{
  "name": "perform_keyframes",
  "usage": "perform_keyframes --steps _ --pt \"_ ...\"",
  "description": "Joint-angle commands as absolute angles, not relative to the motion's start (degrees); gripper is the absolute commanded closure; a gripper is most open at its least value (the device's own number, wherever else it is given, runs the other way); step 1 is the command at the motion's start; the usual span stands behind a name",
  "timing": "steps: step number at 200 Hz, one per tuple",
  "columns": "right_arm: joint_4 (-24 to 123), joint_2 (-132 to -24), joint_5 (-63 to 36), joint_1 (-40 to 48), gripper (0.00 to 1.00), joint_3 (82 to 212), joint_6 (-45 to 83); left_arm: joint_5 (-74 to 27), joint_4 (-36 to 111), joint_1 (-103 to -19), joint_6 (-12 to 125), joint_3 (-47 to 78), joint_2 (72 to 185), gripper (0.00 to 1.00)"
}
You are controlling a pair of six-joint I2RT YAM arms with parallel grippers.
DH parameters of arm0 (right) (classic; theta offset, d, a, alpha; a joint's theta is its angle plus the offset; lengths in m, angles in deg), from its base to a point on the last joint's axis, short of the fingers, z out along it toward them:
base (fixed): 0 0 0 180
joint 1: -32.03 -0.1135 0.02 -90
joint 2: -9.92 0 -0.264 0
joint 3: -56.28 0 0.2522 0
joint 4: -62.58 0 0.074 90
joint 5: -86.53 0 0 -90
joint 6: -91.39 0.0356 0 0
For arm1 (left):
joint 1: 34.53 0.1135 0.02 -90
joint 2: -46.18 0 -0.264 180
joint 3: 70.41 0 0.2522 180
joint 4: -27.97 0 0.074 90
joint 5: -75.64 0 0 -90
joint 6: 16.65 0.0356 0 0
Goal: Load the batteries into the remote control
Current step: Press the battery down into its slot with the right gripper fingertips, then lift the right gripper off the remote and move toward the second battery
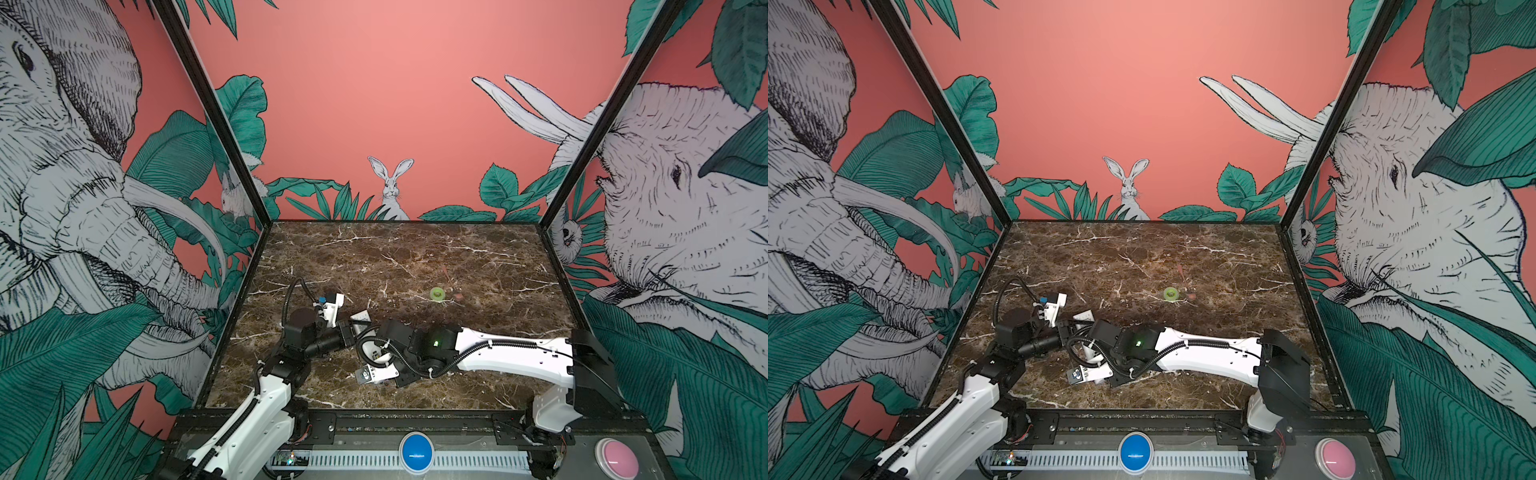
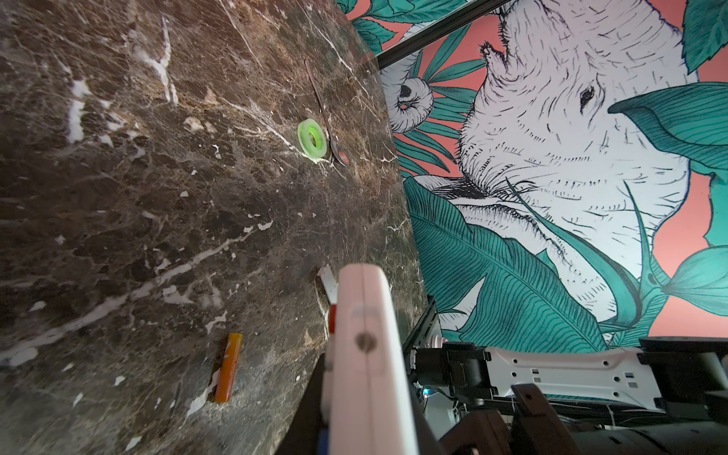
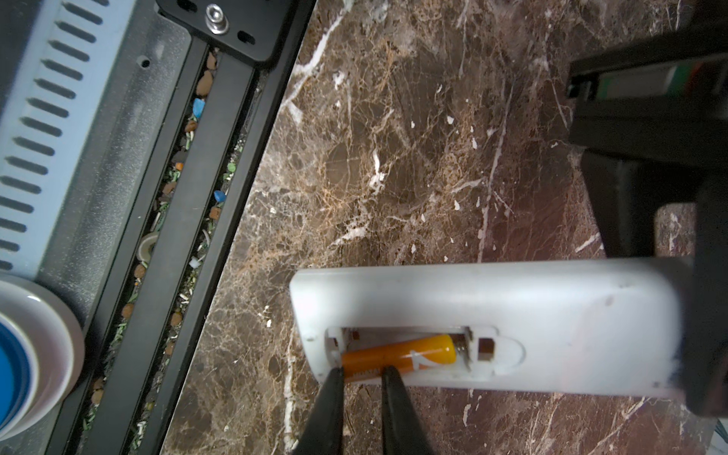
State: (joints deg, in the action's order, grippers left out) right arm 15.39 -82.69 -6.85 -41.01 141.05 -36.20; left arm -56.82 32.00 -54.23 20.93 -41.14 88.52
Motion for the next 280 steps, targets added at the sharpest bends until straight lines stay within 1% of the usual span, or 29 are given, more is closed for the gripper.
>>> perform_keyframes --steps 1,110,159,185,198,220,224,240,267,280 --pt "21.0 -84.5 -5.8 -41.2 0.83 141.3 -35.7 -62.9 24.4 -54.7 15.6 -40.9 87.9 1.0" --pt "22.7 -85.1 -4.0 -41.2 0.83 140.4 -35.5 -63.4 23.9 -54.7 15.4 -40.7 88.6 1.0" --pt "22.7 -85.1 -2.3 -41.2 0.86 140.2 -35.1 -63.2 24.0 -54.8 15.7 -40.7 88.6 1.0" --pt "22.5 -84.8 -2.3 -41.2 0.86 140.6 -34.9 -61.6 26.6 -54.7 17.5 -40.7 87.9 1.0" --pt "22.1 -83.9 -3.2 -41.2 0.82 140.8 -34.4 -59.9 28.2 -54.7 18.5 -41.0 87.4 1.0" --pt "22.4 -82.3 -3.4 -42.2 0.7 140.3 -33.1 -56.9 30.9 -54.7 20.4 -41.3 87.0 1.0" --pt "22.5 -80.1 -3.4 -42.5 0.68 140.1 -32.7 -56.5 31.0 -54.7 20.6 -41.4 87.0 1.0" --pt "23.0 -77.7 -2.5 -43.6 0.61 139.8 -30.1 -54.6 30.5 -54.3 20.7 -42.0 87.3 1.0" --pt "23.4 -74.5 -1.3 -44.6 0.55 138.4 -25.3 -53.7 29.5 -52.5 20.7 -42.9 88.3 1.0" --pt "24.0 -72.9 -0.9 -44.7 0.5 137.5 -22.3 -53.8 29.6 -51.3 20.9 -43.2 88.6 1.0"
